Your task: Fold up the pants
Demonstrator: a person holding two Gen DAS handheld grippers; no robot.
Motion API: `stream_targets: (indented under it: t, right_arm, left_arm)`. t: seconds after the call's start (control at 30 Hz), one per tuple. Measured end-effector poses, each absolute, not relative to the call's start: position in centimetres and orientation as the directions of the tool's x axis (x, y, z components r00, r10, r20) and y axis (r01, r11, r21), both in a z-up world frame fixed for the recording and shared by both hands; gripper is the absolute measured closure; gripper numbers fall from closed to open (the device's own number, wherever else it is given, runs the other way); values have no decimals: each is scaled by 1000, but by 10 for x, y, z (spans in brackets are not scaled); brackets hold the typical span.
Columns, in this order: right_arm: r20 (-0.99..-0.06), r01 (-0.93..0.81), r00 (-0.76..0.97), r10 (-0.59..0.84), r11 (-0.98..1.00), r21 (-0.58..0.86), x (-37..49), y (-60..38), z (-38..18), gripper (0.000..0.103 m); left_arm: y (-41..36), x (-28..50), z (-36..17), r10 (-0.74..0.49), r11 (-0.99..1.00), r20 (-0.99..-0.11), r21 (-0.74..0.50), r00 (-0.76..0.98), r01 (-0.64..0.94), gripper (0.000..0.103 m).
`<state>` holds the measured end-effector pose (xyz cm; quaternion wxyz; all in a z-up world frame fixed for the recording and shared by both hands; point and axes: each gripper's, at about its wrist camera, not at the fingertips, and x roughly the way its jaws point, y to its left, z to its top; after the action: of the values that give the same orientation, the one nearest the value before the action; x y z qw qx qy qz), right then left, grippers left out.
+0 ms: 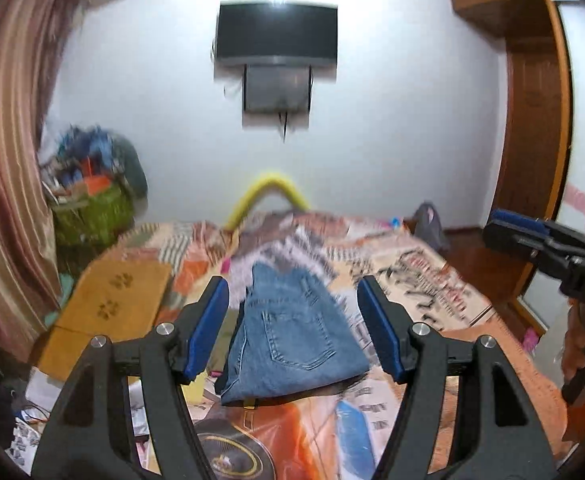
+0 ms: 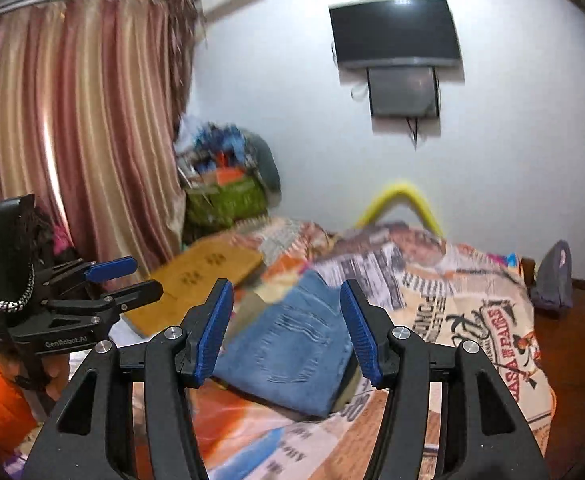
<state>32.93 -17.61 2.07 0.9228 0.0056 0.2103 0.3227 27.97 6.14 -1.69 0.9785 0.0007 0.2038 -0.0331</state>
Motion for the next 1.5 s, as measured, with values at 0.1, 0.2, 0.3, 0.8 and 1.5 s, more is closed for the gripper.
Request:
stream_targets:
  t: [0.1,0.2,0.3,0.8,1.5]
  right_arm:
    - [-339,-612,708,619,778,143,293,-183,42,51]
    - [-290,-620,720,631,772,140,258,-188,57,47]
    - [-246,-623,731,636,770,138,229,-191,61,36]
    - [-165,-541,816,553,833,117,175,-199,51,0]
    - [-206,-515,823,530,848,126,173,-204,38,0]
  left_arm:
    - [53,239,3,-50,999,-358,0,932,53,31]
    - [42,202,14,-28,999,-310,33,950,40,26]
    - [33,172,18,-12,998,-263,50,965,26,19]
    - [23,116,10,46,998,-173,41,984,-39,1]
    - [28,124,-7,14,1000,-216,-9,976,-16,1]
